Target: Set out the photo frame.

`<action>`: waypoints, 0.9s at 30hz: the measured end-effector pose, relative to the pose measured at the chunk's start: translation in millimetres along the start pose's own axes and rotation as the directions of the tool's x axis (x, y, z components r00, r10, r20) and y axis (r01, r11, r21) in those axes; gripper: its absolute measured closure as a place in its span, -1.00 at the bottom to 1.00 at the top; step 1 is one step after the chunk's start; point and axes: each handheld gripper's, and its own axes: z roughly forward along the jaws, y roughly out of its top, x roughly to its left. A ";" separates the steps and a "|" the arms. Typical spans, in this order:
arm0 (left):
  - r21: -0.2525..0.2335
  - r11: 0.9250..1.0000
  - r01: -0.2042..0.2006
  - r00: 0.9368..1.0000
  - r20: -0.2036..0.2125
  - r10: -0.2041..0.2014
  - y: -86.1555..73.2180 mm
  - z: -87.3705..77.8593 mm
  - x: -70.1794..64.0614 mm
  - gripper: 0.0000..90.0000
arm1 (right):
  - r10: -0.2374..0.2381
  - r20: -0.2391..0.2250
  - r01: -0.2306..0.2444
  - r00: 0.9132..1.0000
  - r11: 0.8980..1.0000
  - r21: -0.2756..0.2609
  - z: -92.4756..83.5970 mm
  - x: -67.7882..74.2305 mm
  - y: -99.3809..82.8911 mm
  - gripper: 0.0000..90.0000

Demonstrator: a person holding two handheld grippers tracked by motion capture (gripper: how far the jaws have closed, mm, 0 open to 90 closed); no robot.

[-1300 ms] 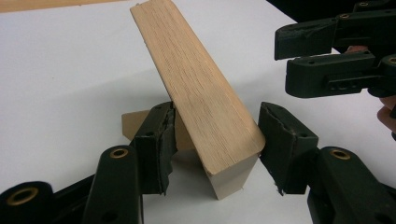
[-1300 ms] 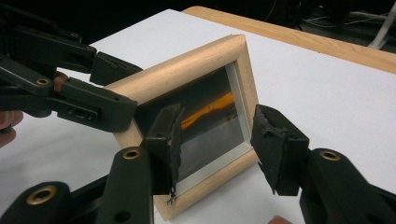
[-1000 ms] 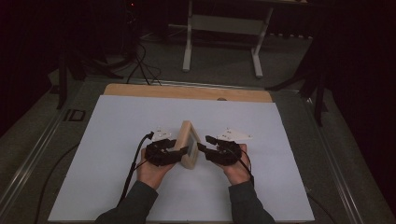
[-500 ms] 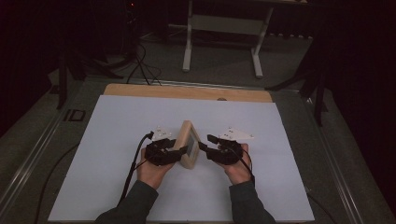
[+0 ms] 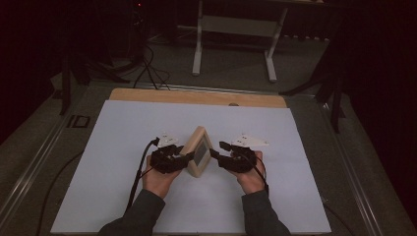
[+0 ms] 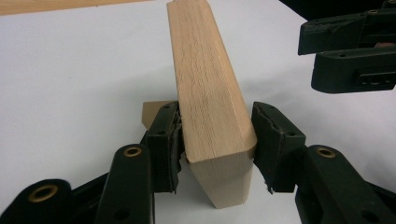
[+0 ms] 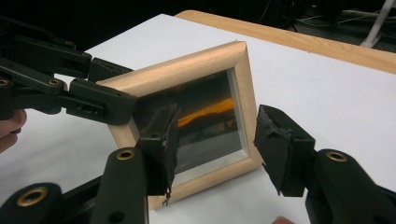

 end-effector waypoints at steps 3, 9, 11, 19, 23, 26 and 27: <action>-0.001 1.000 0.004 1.000 -0.002 -0.004 0.2 -0.2 0.7 0.24 | 0.000 0.000 0.000 1.000 1.000 -0.001 -0.3 -0.3 0.1 0.09; -0.001 1.000 0.003 1.000 -0.004 -0.003 0.2 -1.1 2.3 0.26 | 0.005 0.002 -0.005 1.000 1.000 -0.007 -1.2 -0.8 0.5 0.09; 0.000 1.000 -0.001 1.000 -0.001 0.001 0.1 -1.5 2.6 0.27 | 0.003 0.003 -0.003 1.000 1.000 -0.010 -1.9 -1.1 0.9 0.09; 0.000 1.000 -0.016 1.000 0.000 0.016 -0.4 -3.5 2.9 0.28 | 0.007 0.006 -0.007 1.000 1.000 -0.013 -2.8 -1.5 1.2 0.09; -0.003 1.000 -0.027 1.000 0.002 0.027 -1.1 -5.3 3.7 0.28 | 0.007 0.007 -0.007 1.000 1.000 -0.013 -2.8 -1.7 1.2 0.09; -0.005 0.999 -0.038 0.999 -0.005 0.038 -1.3 -6.7 4.4 0.29 | 0.009 0.007 -0.009 1.000 1.000 -0.014 -3.0 -1.8 1.3 0.09; -0.005 0.999 -0.041 0.999 -0.006 0.041 -1.4 -7.2 4.6 0.29 | 0.009 0.007 -0.009 1.000 1.000 -0.015 -3.0 -1.9 1.3 0.09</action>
